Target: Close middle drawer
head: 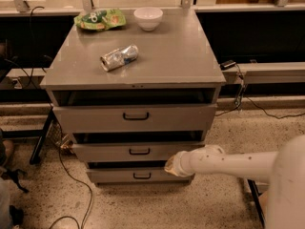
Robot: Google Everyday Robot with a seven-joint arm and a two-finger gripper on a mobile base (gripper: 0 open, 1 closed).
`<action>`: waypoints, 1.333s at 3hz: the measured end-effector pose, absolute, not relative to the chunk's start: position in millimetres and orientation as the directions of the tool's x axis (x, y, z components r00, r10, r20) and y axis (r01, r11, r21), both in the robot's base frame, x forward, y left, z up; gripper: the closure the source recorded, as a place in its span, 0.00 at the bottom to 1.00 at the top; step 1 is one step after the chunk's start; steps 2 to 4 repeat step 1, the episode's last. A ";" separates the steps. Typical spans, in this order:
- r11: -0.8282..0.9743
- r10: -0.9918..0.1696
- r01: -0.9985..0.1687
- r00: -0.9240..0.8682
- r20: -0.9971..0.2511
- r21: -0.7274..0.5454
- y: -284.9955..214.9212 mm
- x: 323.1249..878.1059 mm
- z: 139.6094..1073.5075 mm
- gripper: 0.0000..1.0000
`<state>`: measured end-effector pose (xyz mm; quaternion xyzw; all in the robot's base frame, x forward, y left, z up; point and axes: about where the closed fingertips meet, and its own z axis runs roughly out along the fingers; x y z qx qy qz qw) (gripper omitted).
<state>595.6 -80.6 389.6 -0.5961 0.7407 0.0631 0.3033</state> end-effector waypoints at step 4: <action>0.310 -0.861 -0.925 -0.176 -0.477 -0.219 -120.8 532.4 416.6 1.00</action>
Offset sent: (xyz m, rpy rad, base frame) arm 0.0000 0.0000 0.0000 0.0000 0.0000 0.0000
